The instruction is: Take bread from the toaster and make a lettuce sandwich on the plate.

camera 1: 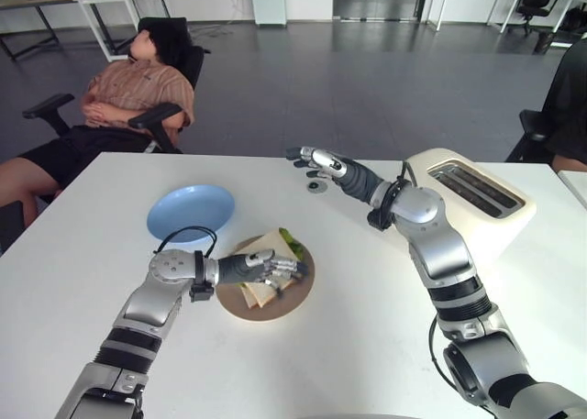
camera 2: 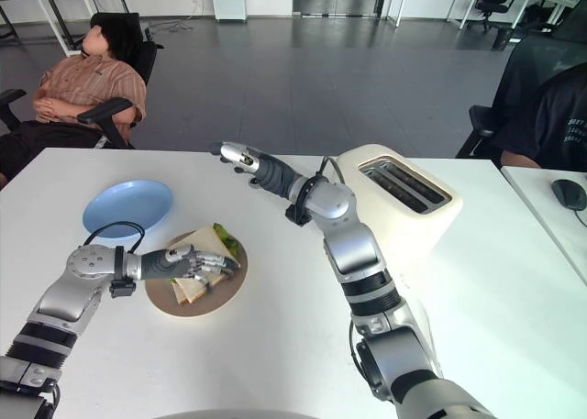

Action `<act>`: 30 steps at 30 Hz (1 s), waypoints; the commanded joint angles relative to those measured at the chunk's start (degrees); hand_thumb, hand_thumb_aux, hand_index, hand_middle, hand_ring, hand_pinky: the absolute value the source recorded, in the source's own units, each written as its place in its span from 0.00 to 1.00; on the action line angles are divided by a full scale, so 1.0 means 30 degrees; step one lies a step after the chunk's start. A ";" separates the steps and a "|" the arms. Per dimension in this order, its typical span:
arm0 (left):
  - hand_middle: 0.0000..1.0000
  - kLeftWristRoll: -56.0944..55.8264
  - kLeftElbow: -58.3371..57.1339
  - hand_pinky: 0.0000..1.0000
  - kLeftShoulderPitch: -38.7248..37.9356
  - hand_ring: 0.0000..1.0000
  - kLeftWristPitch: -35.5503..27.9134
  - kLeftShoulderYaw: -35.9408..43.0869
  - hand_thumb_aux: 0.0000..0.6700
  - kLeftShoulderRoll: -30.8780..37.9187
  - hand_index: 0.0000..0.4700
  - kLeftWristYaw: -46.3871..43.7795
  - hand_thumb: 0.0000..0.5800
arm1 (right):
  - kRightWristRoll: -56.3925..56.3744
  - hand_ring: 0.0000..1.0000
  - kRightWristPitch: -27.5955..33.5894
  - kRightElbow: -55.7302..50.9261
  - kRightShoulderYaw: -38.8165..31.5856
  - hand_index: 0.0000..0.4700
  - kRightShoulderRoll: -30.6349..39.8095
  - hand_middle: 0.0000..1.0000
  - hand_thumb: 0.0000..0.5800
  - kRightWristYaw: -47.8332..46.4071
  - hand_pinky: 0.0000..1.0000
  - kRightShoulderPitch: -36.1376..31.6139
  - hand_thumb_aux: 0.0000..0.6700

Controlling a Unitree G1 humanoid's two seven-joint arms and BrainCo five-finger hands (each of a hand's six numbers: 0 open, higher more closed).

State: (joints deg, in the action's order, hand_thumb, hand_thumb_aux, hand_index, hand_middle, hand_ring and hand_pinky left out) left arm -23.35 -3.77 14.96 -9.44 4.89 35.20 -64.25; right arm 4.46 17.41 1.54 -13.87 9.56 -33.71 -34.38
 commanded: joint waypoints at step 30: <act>1.00 0.9598 0.1048 1.00 -0.3091 1.00 0.2693 0.4367 1.00 0.6999 1.00 -0.2915 1.00 | -0.0875 1.00 0.3151 0.5731 -0.8248 1.00 0.8768 1.00 1.00 -1.0116 1.00 0.6573 1.00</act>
State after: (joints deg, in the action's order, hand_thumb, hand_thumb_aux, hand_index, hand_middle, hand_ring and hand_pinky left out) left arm 4.42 -0.09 4.08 -1.50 16.22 58.32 -73.09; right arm 0.71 27.62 20.15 -38.51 36.03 -64.41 -13.55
